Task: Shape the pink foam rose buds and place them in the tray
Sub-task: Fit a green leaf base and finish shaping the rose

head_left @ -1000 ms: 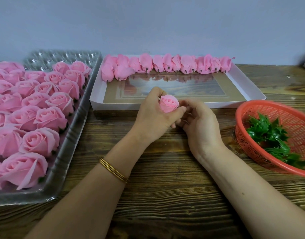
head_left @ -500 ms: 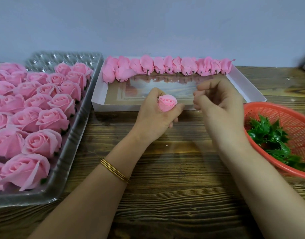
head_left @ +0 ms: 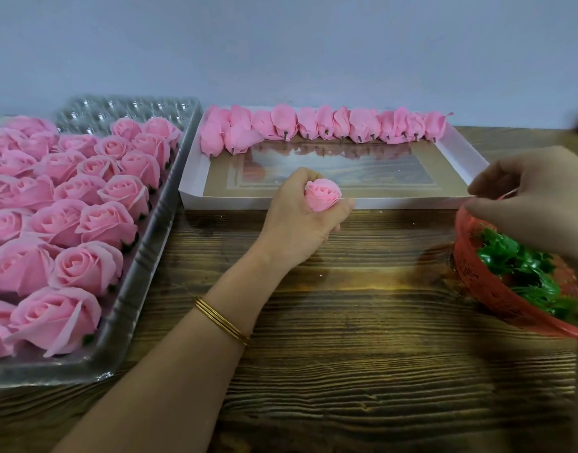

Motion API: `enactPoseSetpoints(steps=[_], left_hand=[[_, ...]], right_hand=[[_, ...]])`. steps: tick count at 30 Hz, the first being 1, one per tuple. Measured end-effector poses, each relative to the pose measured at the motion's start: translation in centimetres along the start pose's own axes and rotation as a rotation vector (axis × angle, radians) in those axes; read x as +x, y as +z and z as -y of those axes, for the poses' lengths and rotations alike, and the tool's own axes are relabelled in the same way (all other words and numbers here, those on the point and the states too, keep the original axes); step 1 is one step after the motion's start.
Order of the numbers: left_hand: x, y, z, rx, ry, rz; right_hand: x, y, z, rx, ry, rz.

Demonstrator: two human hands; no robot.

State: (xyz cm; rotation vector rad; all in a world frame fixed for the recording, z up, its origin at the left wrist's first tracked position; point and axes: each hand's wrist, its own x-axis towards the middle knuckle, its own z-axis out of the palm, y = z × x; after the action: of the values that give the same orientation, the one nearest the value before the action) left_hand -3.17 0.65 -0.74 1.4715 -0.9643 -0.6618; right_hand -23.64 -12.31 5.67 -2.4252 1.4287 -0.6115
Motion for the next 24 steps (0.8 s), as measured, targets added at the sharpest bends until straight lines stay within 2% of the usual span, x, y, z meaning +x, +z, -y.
enactPoseSetpoints(steps=[5,9,24], left_hand=[[0.1,0.2,0.2,0.039,0.038,-0.021],[0.2,0.2,0.3,0.04,0.039,-0.018],[-0.2,-0.2,-0.4,0.005,0.049,0.015]], right_hand=[[0.6,0.3,-1.8,-0.153,0.084,0.007],[0.8,0.5,-2.1,-0.244,0.107,0.133],[1.1,1.0,-2.5,-0.367,0.157,0.252]])
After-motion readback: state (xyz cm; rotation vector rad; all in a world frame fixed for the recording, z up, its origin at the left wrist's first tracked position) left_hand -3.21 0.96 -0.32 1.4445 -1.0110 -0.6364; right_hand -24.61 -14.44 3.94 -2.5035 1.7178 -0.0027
